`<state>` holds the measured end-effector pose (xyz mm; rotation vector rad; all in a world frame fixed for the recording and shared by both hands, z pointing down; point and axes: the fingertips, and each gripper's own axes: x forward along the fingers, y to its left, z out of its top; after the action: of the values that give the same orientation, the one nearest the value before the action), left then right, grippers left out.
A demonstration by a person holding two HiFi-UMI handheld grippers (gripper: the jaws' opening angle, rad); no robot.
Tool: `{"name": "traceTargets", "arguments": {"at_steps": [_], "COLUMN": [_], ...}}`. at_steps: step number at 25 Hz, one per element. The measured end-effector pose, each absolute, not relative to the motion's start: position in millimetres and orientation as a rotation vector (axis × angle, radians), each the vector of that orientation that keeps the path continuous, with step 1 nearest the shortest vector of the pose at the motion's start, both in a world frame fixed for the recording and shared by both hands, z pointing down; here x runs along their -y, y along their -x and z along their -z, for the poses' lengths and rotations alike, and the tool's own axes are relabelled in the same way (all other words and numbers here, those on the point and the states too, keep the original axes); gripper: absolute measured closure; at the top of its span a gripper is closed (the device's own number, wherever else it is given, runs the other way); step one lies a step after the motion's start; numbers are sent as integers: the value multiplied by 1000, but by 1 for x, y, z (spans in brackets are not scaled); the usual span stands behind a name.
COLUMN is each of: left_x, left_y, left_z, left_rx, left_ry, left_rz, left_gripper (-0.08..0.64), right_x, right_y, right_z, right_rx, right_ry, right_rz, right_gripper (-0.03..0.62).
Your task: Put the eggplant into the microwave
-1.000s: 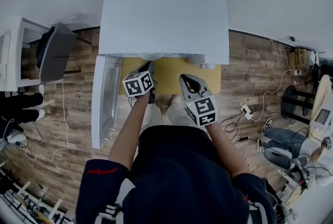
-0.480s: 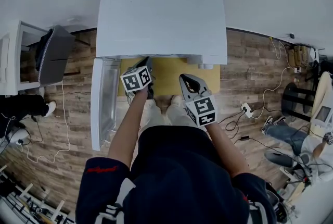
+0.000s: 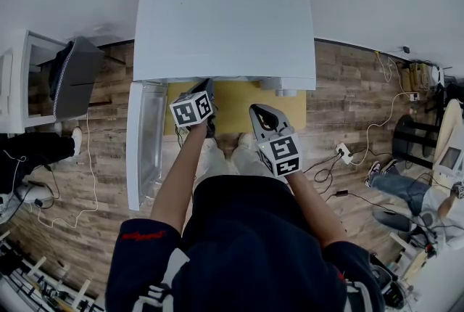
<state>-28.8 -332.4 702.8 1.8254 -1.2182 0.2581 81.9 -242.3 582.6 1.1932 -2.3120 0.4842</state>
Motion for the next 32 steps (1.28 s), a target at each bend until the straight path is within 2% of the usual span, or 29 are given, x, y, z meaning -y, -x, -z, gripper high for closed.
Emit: {"name": "traceTargets", "arguments": {"at_steps": [11,18,32], "left_x": [300,277,246], "left_y": [27,27,44], "left_z": [-690,-654,-525], "left_rx": [1169,1155,1308], "left_ry": [-1901,-2028,-2295], "left_rz": [-341,-338,-165], "left_gripper": [543,543,543], "right_x": [248,250,249], "right_y": [-76,-67,-63], "right_z": [-568,-543,-469], "right_rx": [2360,2413,2531], "right_ry": [-1214,-1210,-1256], "right_rz": [-463,-384,-225], "right_gripper": [580,580,580]}}
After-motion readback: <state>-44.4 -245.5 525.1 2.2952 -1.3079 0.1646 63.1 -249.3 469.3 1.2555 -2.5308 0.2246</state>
